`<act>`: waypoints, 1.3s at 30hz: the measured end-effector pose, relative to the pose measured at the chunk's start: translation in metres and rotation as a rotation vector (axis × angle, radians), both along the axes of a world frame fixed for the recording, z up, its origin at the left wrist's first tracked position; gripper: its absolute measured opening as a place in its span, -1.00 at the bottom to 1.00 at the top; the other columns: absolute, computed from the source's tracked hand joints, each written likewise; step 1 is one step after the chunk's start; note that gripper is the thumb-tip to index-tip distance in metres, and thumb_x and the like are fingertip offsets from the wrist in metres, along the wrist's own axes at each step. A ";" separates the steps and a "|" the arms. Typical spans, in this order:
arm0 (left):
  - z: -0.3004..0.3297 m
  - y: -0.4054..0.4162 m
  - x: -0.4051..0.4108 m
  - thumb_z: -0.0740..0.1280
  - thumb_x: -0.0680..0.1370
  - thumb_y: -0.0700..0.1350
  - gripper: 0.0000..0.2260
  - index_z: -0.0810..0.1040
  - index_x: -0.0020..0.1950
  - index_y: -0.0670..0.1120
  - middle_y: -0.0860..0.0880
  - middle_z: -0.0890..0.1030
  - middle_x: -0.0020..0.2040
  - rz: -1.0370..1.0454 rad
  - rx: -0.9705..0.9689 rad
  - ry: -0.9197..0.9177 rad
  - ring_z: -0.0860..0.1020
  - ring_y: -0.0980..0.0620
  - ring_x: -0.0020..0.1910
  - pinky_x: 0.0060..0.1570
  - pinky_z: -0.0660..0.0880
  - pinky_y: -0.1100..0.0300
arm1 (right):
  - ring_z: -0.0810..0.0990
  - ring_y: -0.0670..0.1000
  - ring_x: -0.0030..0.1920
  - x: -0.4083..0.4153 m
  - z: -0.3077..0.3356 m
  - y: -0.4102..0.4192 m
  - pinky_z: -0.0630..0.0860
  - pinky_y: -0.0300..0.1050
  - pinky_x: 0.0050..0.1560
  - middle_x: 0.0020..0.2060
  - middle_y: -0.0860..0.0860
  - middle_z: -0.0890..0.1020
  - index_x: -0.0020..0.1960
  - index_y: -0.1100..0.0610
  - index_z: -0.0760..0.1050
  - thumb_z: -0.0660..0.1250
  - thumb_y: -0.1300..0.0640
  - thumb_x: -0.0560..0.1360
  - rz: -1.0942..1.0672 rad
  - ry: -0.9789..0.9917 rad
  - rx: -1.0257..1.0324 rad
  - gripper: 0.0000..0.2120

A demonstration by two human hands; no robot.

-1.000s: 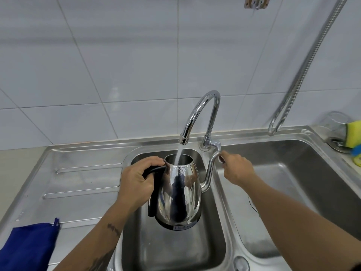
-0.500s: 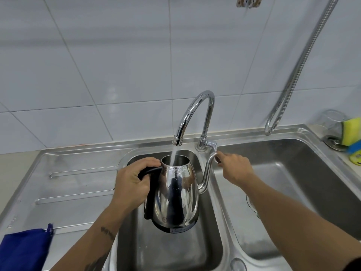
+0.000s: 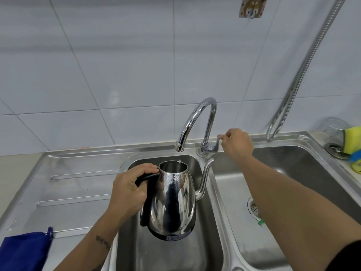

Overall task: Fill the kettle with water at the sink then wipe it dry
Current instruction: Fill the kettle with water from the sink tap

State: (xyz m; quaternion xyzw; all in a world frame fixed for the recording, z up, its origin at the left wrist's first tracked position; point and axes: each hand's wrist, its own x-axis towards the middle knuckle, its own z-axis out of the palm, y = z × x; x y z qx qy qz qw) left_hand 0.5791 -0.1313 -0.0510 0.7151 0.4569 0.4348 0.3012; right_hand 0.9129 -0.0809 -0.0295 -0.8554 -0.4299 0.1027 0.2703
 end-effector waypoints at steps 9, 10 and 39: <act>0.006 -0.011 -0.006 0.31 0.37 -0.54 -0.45 0.68 -0.01 0.12 0.25 0.68 0.04 0.009 0.017 -0.006 0.64 0.17 0.13 0.22 0.56 0.07 | 0.58 0.24 -0.06 -0.016 0.019 -0.014 0.51 0.01 -0.04 -0.13 0.15 0.63 -0.08 0.18 0.61 0.26 0.12 0.50 -0.033 0.104 -0.088 -0.81; 0.008 -0.015 -0.007 0.31 0.37 -0.53 -0.44 0.68 -0.01 0.13 0.25 0.68 0.04 0.008 0.015 -0.011 0.63 0.17 0.13 0.22 0.55 0.08 | 0.60 0.24 -0.06 -0.018 0.018 -0.023 0.52 0.01 -0.05 -0.16 0.13 0.63 -0.12 0.16 0.61 0.24 0.16 0.47 -0.002 0.150 -0.085 -0.83; 0.083 -0.178 -0.108 0.15 0.34 -0.62 -0.45 0.65 -0.10 -0.02 0.06 0.68 0.06 0.034 0.030 -0.173 0.62 0.17 0.12 0.15 0.51 0.35 | 0.72 0.16 -0.04 -0.204 0.030 -0.257 0.62 0.34 0.05 -0.18 -0.01 0.75 -0.14 -0.10 0.68 0.32 0.29 0.52 0.151 0.802 0.370 -0.69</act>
